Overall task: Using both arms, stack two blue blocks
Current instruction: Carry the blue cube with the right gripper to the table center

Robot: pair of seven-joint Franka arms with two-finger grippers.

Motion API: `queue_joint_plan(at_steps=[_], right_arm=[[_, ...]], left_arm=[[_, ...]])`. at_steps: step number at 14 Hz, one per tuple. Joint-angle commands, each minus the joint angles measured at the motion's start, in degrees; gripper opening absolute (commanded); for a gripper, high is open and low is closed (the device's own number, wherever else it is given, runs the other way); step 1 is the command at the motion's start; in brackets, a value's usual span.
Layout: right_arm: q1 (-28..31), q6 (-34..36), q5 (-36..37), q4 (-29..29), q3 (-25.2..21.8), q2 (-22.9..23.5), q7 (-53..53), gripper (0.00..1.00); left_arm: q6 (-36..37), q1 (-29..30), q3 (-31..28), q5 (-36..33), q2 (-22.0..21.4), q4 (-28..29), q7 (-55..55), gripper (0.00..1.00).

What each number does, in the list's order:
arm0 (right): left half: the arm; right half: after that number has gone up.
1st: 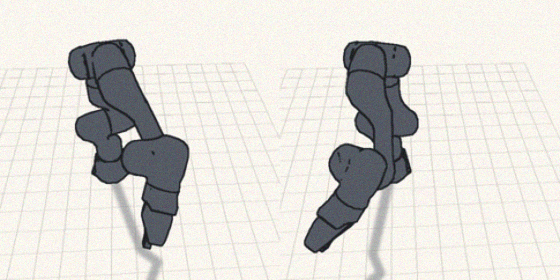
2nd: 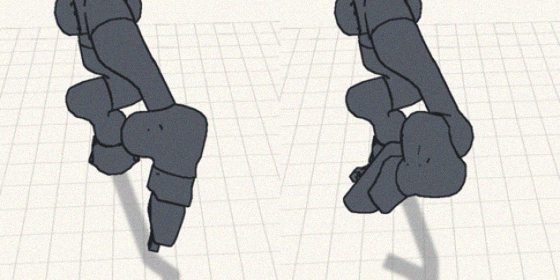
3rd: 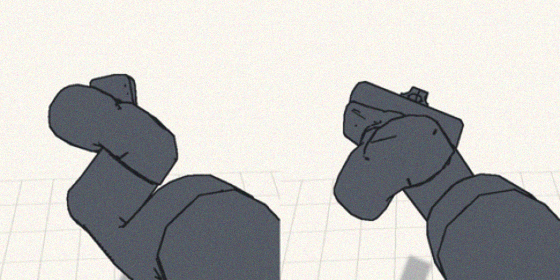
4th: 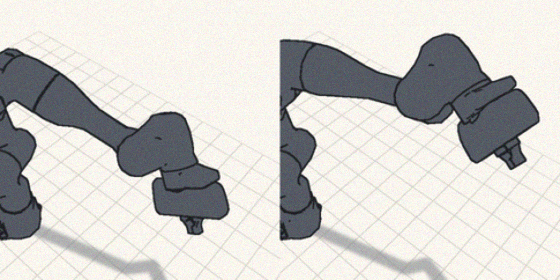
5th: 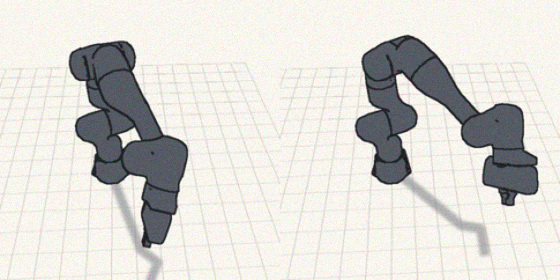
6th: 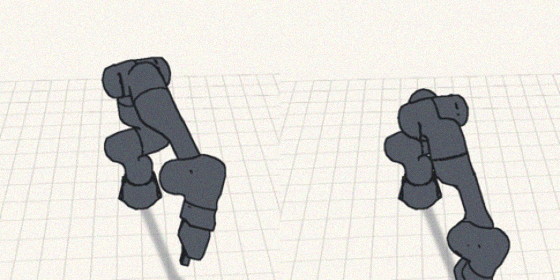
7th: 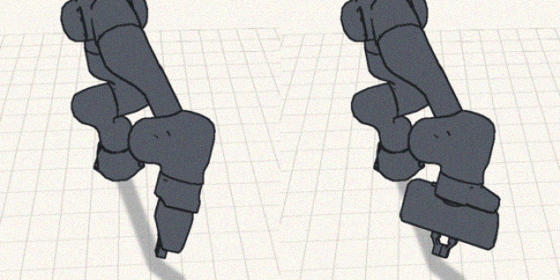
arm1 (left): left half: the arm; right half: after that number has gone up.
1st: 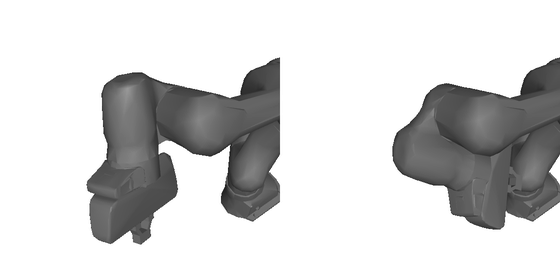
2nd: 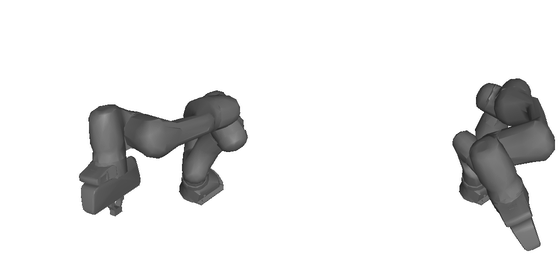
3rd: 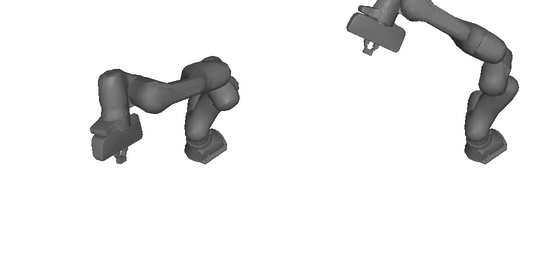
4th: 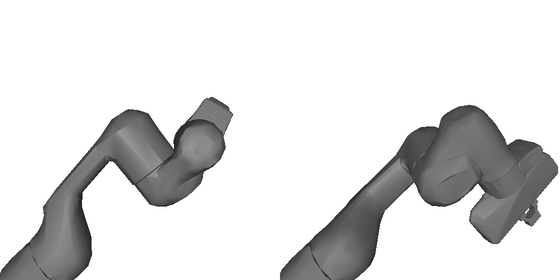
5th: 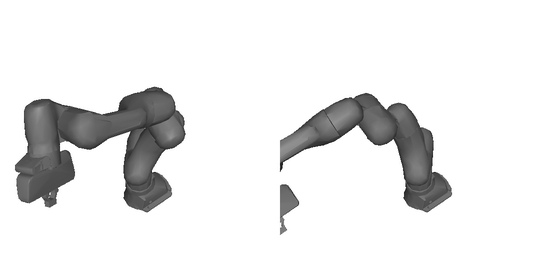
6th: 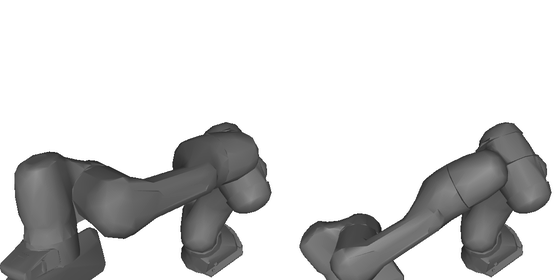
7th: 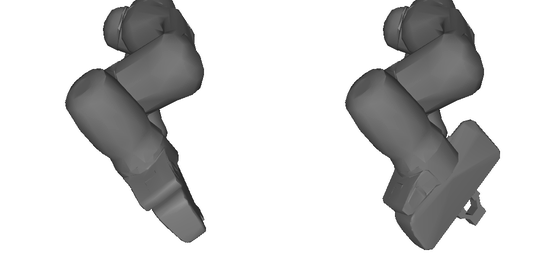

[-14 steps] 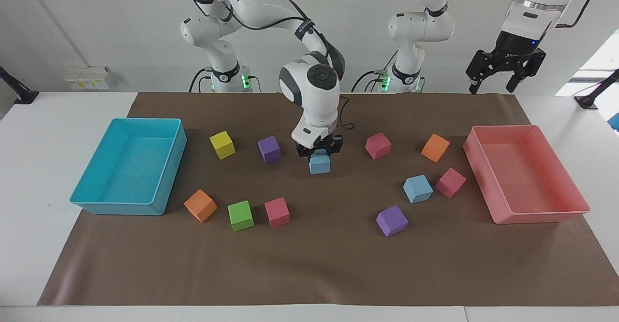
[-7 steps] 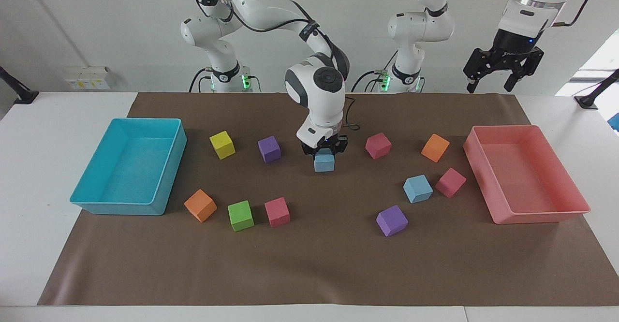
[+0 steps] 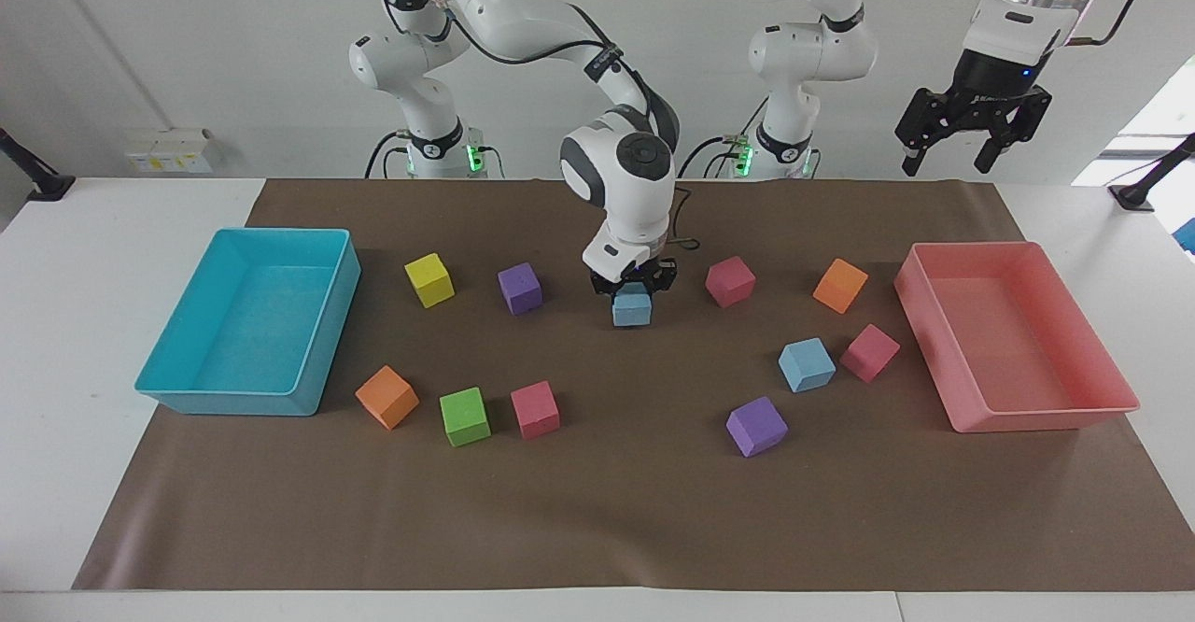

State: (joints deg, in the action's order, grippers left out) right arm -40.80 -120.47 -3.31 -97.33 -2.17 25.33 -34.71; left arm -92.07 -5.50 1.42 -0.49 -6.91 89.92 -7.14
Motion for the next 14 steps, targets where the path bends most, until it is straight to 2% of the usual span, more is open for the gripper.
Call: queue_joint_plan(at_steps=[1, 8, 10, 12, 14], right_arm=[[0.3, -2.6, -0.7, -3.4, 0.1, -1.4, -1.1, 0.00], [0.4, -3.0, -0.7, -4.6, 0.1, -1.8, -1.9, 0.00], [0.4, -3.2, -0.7, -5.6, 0.1, -2.3, -2.1, 0.13], [0.4, -3.5, -0.7, -5.7, 0.1, -2.3, -2.1, 0.46], [0.4, -3.9, -0.7, -5.7, 0.1, -2.3, -2.6, 0.70]], left_arm=[[1.4, 0.1, 0.1, 0.1, -0.6, -0.7, 0.6, 1.00], [1.3, 0.0, 0.1, 0.2, -0.6, -0.7, 0.5, 1.00], [1.3, 0.0, 0.1, 0.2, -0.6, -0.7, 0.5, 1.00], [1.3, 0.0, 0.1, 0.2, -0.6, -0.7, 0.5, 1.00], [1.3, 0.0, 0.1, 0.2, -0.6, -0.7, 0.5, 1.00]])
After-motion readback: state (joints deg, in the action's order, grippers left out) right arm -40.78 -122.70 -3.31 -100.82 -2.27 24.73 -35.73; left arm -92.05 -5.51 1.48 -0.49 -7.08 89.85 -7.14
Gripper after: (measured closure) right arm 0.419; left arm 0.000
